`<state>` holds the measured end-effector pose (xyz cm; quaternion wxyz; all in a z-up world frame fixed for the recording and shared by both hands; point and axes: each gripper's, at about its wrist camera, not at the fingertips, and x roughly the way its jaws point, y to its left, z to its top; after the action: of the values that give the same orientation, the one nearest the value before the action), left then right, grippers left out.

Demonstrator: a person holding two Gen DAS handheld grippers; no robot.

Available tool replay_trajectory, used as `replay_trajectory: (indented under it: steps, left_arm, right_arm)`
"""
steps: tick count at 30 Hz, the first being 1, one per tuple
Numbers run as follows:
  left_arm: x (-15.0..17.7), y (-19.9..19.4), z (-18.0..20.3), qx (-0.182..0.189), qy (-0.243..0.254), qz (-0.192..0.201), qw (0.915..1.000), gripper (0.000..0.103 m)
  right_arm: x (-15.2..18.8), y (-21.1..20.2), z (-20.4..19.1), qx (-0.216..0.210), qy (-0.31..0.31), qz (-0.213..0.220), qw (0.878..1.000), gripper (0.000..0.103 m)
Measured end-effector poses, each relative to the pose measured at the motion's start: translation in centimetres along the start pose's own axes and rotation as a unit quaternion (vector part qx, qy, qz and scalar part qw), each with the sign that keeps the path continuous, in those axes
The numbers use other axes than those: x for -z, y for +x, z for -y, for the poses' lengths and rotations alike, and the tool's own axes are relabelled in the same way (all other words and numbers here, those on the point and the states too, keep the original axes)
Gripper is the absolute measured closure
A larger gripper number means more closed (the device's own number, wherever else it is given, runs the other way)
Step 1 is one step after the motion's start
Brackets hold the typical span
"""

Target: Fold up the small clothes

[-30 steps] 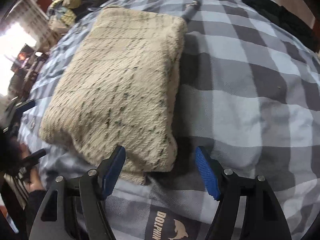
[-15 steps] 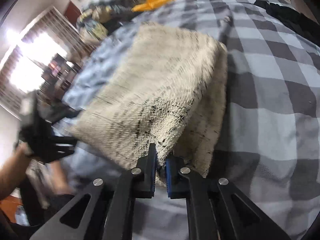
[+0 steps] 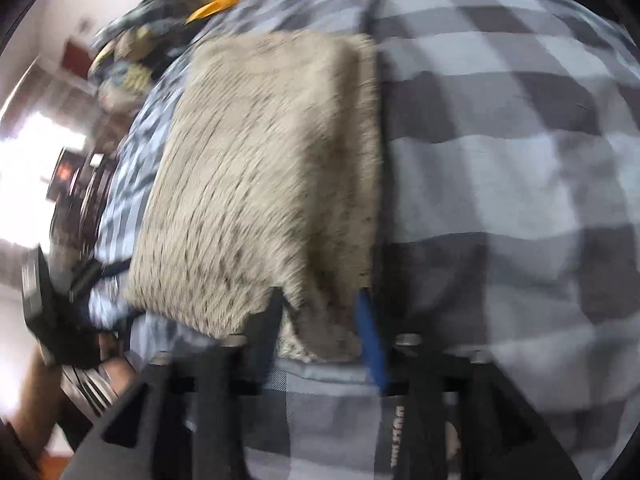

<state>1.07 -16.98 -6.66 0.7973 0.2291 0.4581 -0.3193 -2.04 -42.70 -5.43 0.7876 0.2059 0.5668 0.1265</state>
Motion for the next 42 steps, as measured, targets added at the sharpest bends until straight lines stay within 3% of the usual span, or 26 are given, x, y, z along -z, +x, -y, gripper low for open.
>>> replay_trajectory:
  steps: [3, 4, 5, 8, 10, 13, 16, 20, 24, 31, 34, 37, 39, 40, 42]
  left_arm:
    - [-0.7, -2.1, -2.2, 0.062, -0.062, 0.013, 0.996, 0.0]
    - [-1.0, -2.3, -3.3, 0.079, -0.096, 0.013, 0.9922, 0.0]
    - [-1.4, -2.2, -4.4, 0.095, -0.129, 0.012, 0.987, 0.0]
    - [-2.1, -0.3, -8.3, 0.131, -0.239, -0.005, 0.9622, 0.0]
    - [-2.1, 1.9, -11.2, 0.151, -0.322, -0.024, 0.9342, 0.0]
    - [-1.7, 5.2, -14.1, 0.173, -0.405, -0.044, 0.8965, 0.0]
    - [-2.1, 8.6, -15.3, 0.185, -0.428, -0.071, 0.8819, 0.0]
    - [-2.6, 12.3, -15.6, 0.198, -0.435, -0.101, 0.8724, 0.0]
    - [-3.8, 13.7, -15.4, 0.214, -0.428, -0.097, 0.8725, 0.0]
    - [-4.0, 16.3, -15.8, 0.259, -0.459, -0.098, 0.8439, 0.0]
    - [-4.1, 16.6, -15.7, 0.254, -0.467, -0.099, 0.8412, 0.0]
    - [-4.9, 16.8, -15.3, 0.249, -0.463, -0.104, 0.8442, 0.0]
    - [-5.7, 16.5, -14.8, 0.255, -0.449, -0.094, 0.851, 0.021]
    - [-6.0, 16.2, -14.6, 0.249, -0.439, -0.09, 0.8586, 0.027]
    - [-6.2, 15.7, -14.3, 0.246, -0.425, -0.081, 0.8671, 0.054]
  right_arm:
    - [-1.3, -1.6, 0.8, -0.007, 0.017, 0.014, 1.0, 0.046]
    - [-1.7, -1.7, 1.0, -0.006, 0.023, 0.017, 1.0, 0.039]
    - [-2.4, -1.6, 1.0, -0.007, 0.031, 0.018, 0.999, 0.039]
    - [-4.8, 0.6, 1.2, -0.048, 0.069, 0.001, 0.996, 0.039]
    - [-5.3, 2.3, 1.3, -0.065, 0.092, -0.027, 0.993, 0.039]
    - [-6.3, 4.9, 1.7, -0.071, 0.108, -0.067, 0.989, 0.039]
    - [-6.5, 5.6, 2.0, -0.07, 0.112, -0.066, 0.989, 0.039]
    - [-6.1, 5.6, 2.4, -0.063, 0.11, -0.071, 0.989, 0.039]
    - [-6.1, 5.7, 2.9, -0.048, 0.1, -0.082, 0.99, 0.039]
    - [-6.5, 6.9, 3.0, -0.117, 0.114, -0.098, 0.982, 0.038]
    - [-6.5, 7.8, 2.8, -0.107, 0.108, -0.106, 0.983, 0.038]
    - [-6.7, 7.4, 1.9, -0.107, 0.106, -0.074, 0.986, 0.037]
    - [-6.3, 7.2, 0.5, -0.098, 0.078, -0.061, 0.99, 0.037]
    - [-6.2, 7.1, 0.0, -0.087, 0.069, -0.057, 0.992, 0.041]
    - [-6.0, 6.5, -1.0, -0.075, 0.057, -0.05, 0.994, 0.058]
